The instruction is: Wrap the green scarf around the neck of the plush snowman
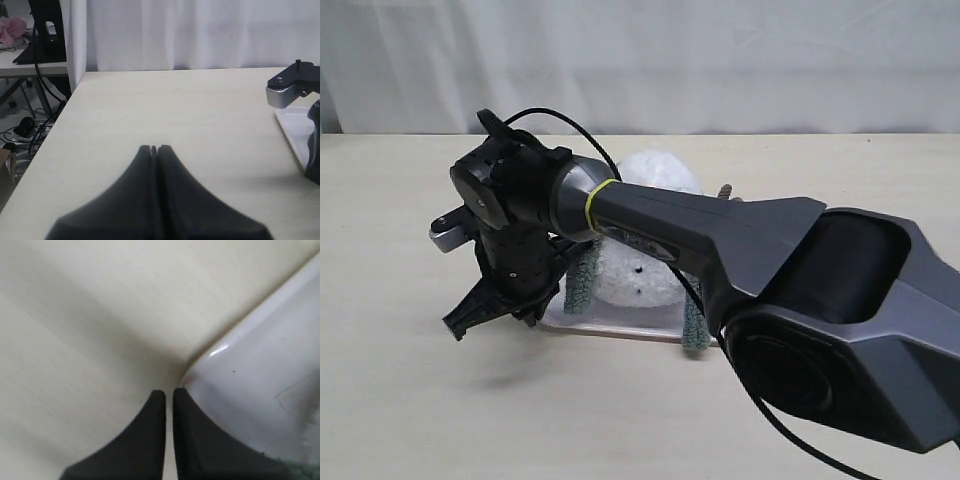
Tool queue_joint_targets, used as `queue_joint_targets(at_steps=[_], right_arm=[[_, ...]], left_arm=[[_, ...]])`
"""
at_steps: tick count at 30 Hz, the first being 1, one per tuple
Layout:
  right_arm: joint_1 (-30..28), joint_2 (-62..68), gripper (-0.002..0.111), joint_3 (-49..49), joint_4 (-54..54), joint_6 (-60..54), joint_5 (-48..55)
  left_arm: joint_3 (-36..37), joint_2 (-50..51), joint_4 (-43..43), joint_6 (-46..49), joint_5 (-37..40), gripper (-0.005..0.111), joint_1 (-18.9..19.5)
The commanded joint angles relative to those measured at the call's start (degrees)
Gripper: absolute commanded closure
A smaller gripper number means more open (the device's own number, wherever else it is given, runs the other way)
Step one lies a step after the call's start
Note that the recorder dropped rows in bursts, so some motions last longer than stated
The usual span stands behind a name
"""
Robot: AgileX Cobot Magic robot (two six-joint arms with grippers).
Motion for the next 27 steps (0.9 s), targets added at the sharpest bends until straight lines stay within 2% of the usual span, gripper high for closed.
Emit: queue_joint_targets(at_steps=[1,5,7,14,21,24,27], right_arm=[[-0.04,-1.25,0.092,0.38,0.63,0.91,-0.04],[-0.04,-1.59,0.073,0.38,0.87,0.91,0.63],[0.37,-2.49,0.068,0.38,0.85,0.91,0.44],[3.76,-7.12,0.068,0.38,-8.66,4.54,0.39],[4.5,-12.7,0.068,0.73,-13.61,8.98,0.11],[4.73,-16.47,0.068,4.31,-19.54,14.7,-3.21],[4.73,-21.77,0.068,11.68,-23.78,20.16,-11.22]], left_arm=[[0.19,-0.21,-0.13,0.0,-0.54,0.107,-0.03],[0.19,-0.21,-0.13,0.0,-0.54,0.107,-0.03],[0.19,-0.21,-0.13,0.0,-0.54,0.107,-0.03],[0.19,-0.21,-0.13,0.0,-0.54,0.107,-0.03],[0.19,-0.21,-0.13,0.0,-0.54,0.107,-0.03],[0.19,-0.21,-0.13,0.0,-0.54,0.107,-0.03],[0.19,-0.21,-0.13,0.0,-0.54,0.107,-0.03]])
